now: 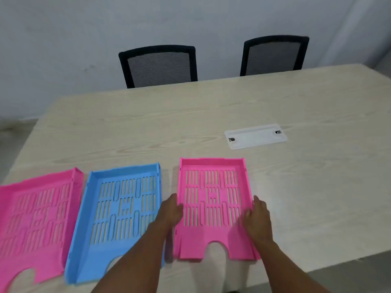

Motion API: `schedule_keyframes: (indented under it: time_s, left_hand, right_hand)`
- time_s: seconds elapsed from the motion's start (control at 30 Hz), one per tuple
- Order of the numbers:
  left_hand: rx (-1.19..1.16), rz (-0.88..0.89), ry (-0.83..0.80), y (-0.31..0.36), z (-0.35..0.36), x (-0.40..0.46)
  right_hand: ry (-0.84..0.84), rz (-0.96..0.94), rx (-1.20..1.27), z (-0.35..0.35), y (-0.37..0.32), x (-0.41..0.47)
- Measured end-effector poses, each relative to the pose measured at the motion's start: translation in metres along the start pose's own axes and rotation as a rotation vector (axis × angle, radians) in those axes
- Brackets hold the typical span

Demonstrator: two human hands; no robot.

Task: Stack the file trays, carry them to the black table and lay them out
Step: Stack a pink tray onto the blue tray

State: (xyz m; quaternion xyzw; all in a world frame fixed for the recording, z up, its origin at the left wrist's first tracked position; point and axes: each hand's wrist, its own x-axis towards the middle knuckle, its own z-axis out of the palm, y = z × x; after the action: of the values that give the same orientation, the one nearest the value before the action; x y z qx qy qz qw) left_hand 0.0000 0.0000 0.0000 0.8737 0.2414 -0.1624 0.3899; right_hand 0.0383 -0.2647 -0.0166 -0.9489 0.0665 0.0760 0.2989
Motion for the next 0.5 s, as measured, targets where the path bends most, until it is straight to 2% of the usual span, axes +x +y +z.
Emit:
schedule_keyframes:
  time_s: [0.2, 0.37, 0.5]
  left_hand:
    - [-0.122, -0.052, 0.102, -0.001, 0.016, -0.003]
    - [-0.155, -0.027, 0.126, 0.003, 0.013, -0.008]
    - [-0.194, 0.034, 0.21, 0.017, 0.004, -0.01]
  right_hand:
    - [0.051, 0.022, 0.197, 0.003, 0.002, 0.001]
    - [0.058, 0.032, 0.176, 0.005, 0.007, 0.008]
    - [0.099, -0.029, 0.157, -0.01, -0.005, 0.015]
